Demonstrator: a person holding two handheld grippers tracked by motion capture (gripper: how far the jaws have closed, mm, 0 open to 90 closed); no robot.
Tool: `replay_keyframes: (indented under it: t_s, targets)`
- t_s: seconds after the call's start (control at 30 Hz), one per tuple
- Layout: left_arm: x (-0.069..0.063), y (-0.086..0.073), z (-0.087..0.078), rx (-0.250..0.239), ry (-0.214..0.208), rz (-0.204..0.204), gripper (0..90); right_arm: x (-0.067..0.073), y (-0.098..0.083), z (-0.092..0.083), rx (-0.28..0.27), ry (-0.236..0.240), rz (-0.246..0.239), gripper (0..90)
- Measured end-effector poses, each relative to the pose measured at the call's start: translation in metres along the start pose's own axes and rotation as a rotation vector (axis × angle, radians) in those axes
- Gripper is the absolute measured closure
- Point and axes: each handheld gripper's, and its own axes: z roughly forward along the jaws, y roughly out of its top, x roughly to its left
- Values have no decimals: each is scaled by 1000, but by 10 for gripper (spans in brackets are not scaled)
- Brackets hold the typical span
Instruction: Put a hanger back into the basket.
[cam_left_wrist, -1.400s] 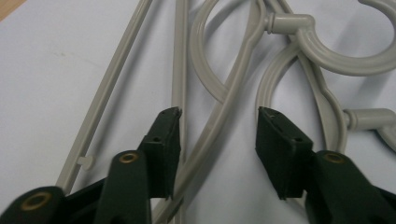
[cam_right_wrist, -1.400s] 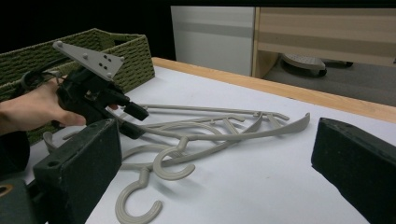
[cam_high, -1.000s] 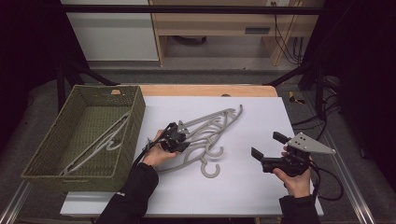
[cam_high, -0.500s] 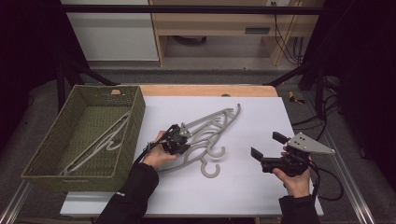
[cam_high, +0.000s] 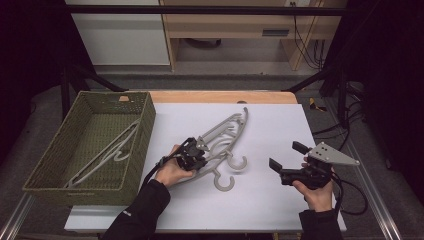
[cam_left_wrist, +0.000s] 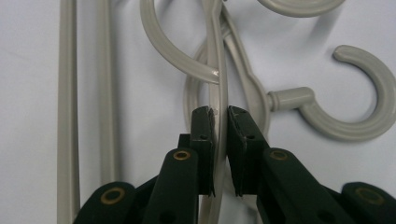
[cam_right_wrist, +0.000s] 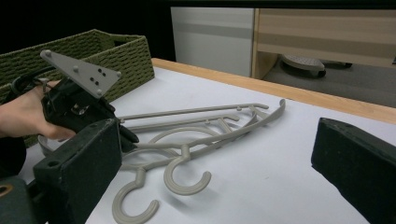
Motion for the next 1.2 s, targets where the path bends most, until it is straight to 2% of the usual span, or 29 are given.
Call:
replay_keyframes:
  t_s: [0.2, 0.33, 0.47, 0.6, 0.67, 0.73, 0.93, 1.03, 1.1, 1.2]
  targets:
    - [-5, 5, 9, -10, -9, -40, 798, 0, 0, 0, 4, 3, -1, 20]
    - [-4, 9, 13, -40, -12, -70, 758, 0, 0, 0, 4, 4, 0, 20]
    - [-2, 13, 21, -38, -25, -89, 726, 0, 0, 1, 4, 6, 0, 20]
    - [0, 14, 25, -55, -29, -124, 734, 0, 0, 1, 2, 6, 1, 20]
    - [2, 14, 26, -49, -48, -138, 743, 0, 0, 0, 3, 5, 0, 21]
    - [3, 14, 27, -30, -60, -155, 791, 0, 0, 0, -1, 6, 3, 20]
    - [3, 15, 26, 4, -52, -156, 794, 1, 0, 1, 5, 7, 0, 20]
    - [0, 17, 25, 18, -39, -124, 807, 1, 0, 1, 4, 7, 1, 20]
    - [-2, 18, 25, 18, -29, -107, 812, 1, 0, 1, 6, 5, 3, 20]
    - [-2, 17, 23, 6, -32, -111, 817, 0, 0, 1, 4, 7, 1, 20]
